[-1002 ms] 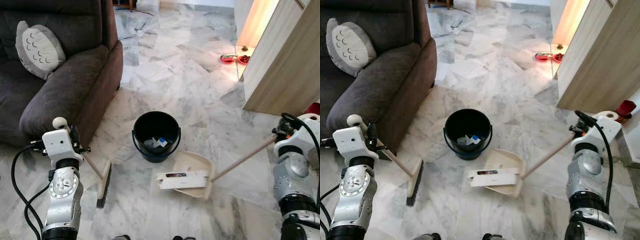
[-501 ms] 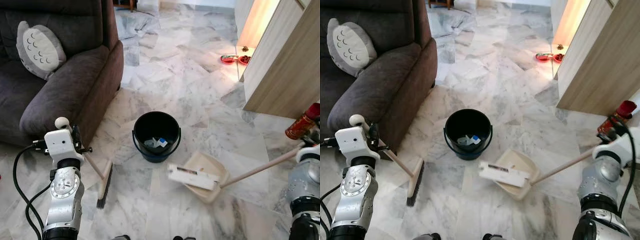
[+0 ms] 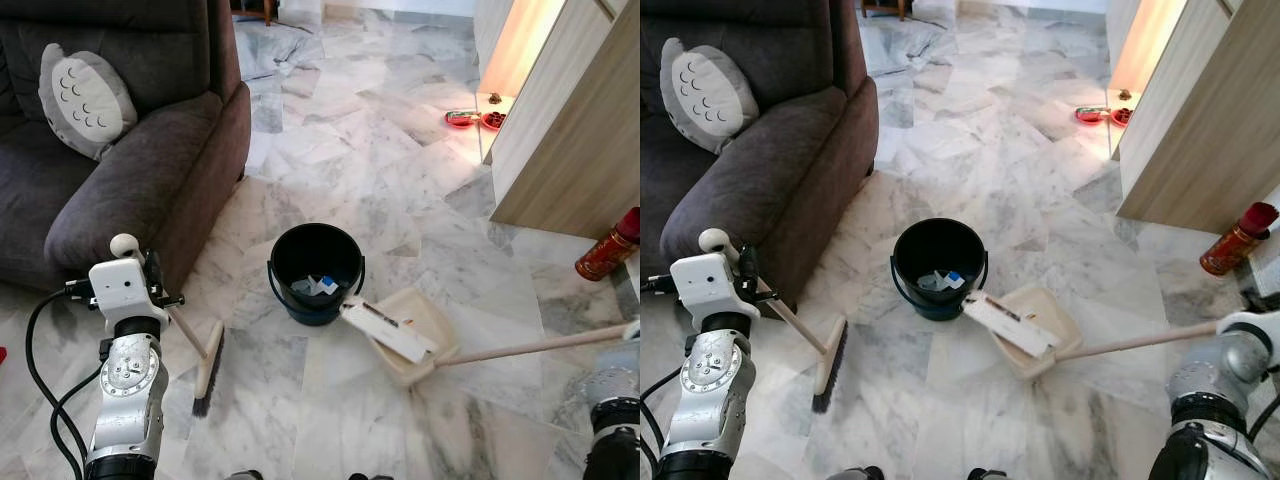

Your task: Sweep floor

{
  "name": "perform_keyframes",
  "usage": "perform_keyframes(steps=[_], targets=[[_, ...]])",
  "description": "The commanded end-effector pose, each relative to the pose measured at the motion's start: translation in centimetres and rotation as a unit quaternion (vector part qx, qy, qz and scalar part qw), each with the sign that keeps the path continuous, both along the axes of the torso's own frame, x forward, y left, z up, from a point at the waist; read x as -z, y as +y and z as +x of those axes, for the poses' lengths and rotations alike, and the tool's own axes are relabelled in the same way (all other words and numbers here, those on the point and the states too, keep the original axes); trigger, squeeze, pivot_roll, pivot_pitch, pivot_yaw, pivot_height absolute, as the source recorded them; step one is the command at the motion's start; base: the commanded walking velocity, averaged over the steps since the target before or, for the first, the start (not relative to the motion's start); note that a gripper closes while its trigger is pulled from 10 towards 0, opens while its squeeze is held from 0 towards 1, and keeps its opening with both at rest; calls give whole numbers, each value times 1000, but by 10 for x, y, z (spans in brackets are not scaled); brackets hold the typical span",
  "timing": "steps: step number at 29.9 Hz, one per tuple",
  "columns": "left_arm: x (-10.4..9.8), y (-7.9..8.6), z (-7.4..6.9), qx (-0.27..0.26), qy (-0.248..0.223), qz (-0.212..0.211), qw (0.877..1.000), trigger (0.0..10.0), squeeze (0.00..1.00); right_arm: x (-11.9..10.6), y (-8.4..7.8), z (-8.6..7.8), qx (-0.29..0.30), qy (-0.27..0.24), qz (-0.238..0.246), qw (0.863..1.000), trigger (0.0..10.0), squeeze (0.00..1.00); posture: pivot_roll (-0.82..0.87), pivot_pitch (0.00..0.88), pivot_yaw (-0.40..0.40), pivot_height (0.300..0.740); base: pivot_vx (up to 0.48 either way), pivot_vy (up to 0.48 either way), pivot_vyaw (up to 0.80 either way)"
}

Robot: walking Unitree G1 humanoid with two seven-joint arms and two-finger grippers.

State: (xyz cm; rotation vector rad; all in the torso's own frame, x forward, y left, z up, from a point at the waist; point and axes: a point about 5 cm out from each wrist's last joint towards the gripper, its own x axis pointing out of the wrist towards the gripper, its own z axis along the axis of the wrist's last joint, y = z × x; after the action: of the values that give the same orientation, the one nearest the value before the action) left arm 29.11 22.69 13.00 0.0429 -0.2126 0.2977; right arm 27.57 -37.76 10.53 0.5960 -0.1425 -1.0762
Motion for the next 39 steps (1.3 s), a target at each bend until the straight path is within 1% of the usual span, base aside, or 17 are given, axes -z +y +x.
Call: perform_keyframes(steps=[1, 3, 5, 6, 14, 18, 21, 23, 28, 33, 36, 39], targets=[[-9, 2, 0, 2, -24, 15, 1000, 10000, 0, -6, -10, -6, 35, -38, 19, 998, 10000, 0, 85, 126, -13, 740, 0, 0, 0], [-9, 1, 0, 3, -24, 15, 1000, 10000, 0, -3, -10, -7, 41, -41, 30, 998, 10000, 0, 85, 126, -13, 740, 0, 0, 0], [-9, 1, 0, 3, -25, 14, 1000, 10000, 0, 1, -9, -9, 56, -56, 54, 995, 10000, 0, 85, 125, -13, 740, 0, 0, 0], [-9, 1, 0, 3, -25, 14, 1000, 10000, 0, 1, -9, -9, 56, -56, 54, 995, 10000, 0, 85, 125, -13, 740, 0, 0, 0], [-9, 1, 0, 3, -25, 13, 1000, 10000, 0, 10, -10, -16, 90, -92, 107, 986, 10000, 0, 86, 125, -13, 740, 0, 0, 0], [-9, 1, 0, 3, -25, 13, 1000, 10000, 0, 9, -10, -16, 90, -89, 102, 987, 10000, 0, 86, 125, -12, 740, 0, 0, 0], [-9, 1, 0, 3, -25, 13, 1000, 10000, 0, 7, -11, -16, 93, -101, 102, 985, 10000, 0, 85, 124, -12, 740, 0, 0, 0], [-9, 1, 0, 4, -24, 13, 1000, 10000, 0, 6, -11, -15, 95, -118, 109, 982, 10000, 0, 85, 124, -12, 740, 0, 0, 0], [-9, 1, 0, 5, -25, 13, 1000, 10000, 0, 6, -13, -17, 101, -113, 110, 982, 10000, 0, 87, 124, -12, 740, 0, 0, 0], [-9, 1, 0, 4, -24, 14, 1000, 10000, 0, 4, -18, -20, 109, -118, 109, 981, 10000, 0, 86, 126, -12, 740, 0, 0, 0], [-9, 1, 0, 5, -24, 14, 1000, 10000, 0, 1, -17, -17, 97, -121, 100, 983, 10000, 0, 84, 127, -11, 740, 0, 0, 0], [-9, 0, 1, 6, -24, 14, 1000, 10000, 0, -4, -12, -9, 70, -125, 83, 986, 10000, 0, 84, 129, -9, 740, 0, 0, 0]])
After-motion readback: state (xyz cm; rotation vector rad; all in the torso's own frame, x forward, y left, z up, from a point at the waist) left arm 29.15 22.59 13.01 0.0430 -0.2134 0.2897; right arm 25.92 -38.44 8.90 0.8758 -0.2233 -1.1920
